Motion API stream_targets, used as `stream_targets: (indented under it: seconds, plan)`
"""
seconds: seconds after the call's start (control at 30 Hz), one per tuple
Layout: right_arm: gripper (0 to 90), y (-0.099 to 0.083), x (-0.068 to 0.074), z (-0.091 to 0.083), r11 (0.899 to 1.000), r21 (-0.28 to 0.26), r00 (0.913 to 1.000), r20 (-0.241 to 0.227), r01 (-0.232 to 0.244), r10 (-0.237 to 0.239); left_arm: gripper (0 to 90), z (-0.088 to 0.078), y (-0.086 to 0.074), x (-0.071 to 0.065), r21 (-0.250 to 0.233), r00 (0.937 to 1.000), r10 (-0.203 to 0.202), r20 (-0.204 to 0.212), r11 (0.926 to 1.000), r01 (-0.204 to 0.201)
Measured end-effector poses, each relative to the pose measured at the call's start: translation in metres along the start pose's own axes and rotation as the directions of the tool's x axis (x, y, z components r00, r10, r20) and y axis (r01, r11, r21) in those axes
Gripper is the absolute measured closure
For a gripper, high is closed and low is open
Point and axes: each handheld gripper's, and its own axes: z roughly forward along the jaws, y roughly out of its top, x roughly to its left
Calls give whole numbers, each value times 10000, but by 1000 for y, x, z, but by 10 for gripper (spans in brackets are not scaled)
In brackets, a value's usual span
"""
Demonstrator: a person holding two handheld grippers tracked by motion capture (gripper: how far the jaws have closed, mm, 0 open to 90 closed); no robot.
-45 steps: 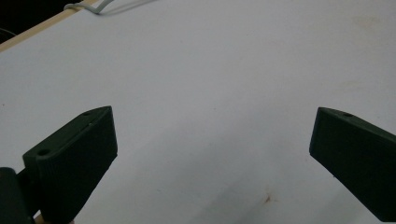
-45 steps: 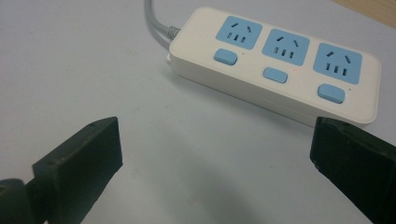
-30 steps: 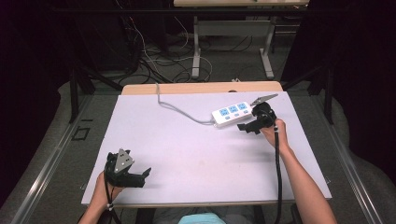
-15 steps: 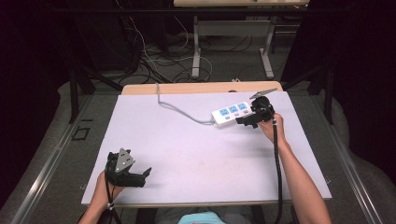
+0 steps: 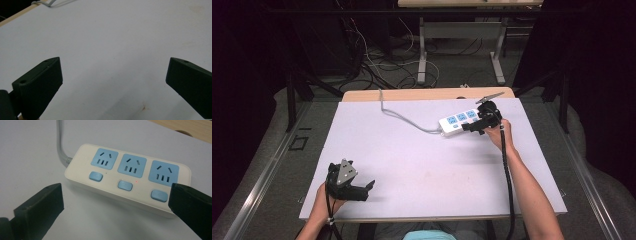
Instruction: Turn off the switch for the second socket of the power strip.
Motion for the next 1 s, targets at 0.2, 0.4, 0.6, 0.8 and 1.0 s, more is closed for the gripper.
stream_targets:
  seconds: [0.2, 0.4, 0.6, 0.8, 1.0]
  plan:
    - [0, 3, -3, 8, 10000, -14, 10000, -49, -41, 41, 5, 0, -1, 1, -16, 10000, -65, -36, 10000, 65]
    - [94, 4, -5, 15, 9997, -201, 9999, 91, -137, 139, 4, 1, 0, 1, 129, 10000, -24, 75, 9999, 23]
    - [340, 4, -8, 13, 9975, -699, 9998, 184, -69, 82, 3, 2, 0, 1, 174, 9999, 34, 129, 9998, -36]
    - [698, 2, -8, 14, 9971, -727, 9994, 252, -232, 251, 3, 1, 0, 1, 105, 10000, 9, 67, 9999, -10]
    - [900, -1, -10, 16, 9966, -701, 9984, 339, -436, 460, 3, 2, 0, 1, 225, 9999, 49, 114, 9997, -52]
